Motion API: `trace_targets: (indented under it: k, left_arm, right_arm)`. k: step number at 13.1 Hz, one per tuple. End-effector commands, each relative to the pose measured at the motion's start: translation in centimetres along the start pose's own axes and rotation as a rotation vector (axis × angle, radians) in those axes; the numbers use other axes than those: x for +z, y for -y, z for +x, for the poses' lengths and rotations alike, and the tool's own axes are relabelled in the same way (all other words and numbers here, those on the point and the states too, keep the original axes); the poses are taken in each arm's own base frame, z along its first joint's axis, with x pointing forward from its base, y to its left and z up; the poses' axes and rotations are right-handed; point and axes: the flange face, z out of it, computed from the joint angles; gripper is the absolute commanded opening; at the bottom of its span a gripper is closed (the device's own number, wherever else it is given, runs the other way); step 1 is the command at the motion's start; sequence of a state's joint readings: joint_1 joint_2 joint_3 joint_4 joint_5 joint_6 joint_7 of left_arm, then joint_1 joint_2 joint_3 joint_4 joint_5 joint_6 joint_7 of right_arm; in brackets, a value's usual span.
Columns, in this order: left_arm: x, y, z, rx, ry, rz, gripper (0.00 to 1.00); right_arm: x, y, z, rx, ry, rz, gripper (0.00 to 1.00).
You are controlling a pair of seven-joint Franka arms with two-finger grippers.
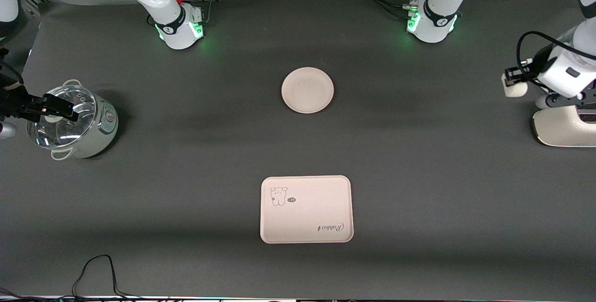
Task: Place bun in plate and plate on tray
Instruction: 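Carry the bun with the left gripper over the white plate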
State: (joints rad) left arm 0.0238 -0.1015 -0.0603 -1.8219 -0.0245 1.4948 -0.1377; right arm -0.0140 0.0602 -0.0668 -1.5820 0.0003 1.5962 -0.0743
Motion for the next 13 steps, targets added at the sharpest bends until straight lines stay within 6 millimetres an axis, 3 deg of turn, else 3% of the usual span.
trace_targets:
  k: [1,3,6,9,11,13]
  left_arm:
    - [-1.2,-5.3,-1.4,-0.009,-0.003,-0.075,0.25]
    - [-1.5,-12.9,-2.6,-0.039,-0.038,-0.049,0.25]
    - [3.8,-25.4,-5.4,-0.017,-0.028,-0.018,0.24]
    - [9.4,-35.4,-8.5,-0.064,-0.044,-0.067,0.25]
    - [16.0,-39.0,-9.8,-0.078,-0.075,-0.106,0.25]
    - [23.1,-40.5,-11.7,-0.045,-0.118,-0.093,0.25]
  right_arm:
    - [-0.6,-0.4,-0.7,-0.05,-0.008,-0.009,1.0]
    - [-0.6,-0.4,-0.7,-0.05,-0.008,-0.009,1.0]
    - [-0.8,-0.4,-0.8,-0.05,-0.008,-0.009,1.0]
    - [-1.2,-0.4,-1.2,-0.047,-0.005,-0.008,1.0]
    - [-1.2,-0.5,-1.2,-0.048,-0.005,-0.011,1.0]
    - [-0.9,-0.7,-1.1,-0.043,0.001,-0.01,1.0]
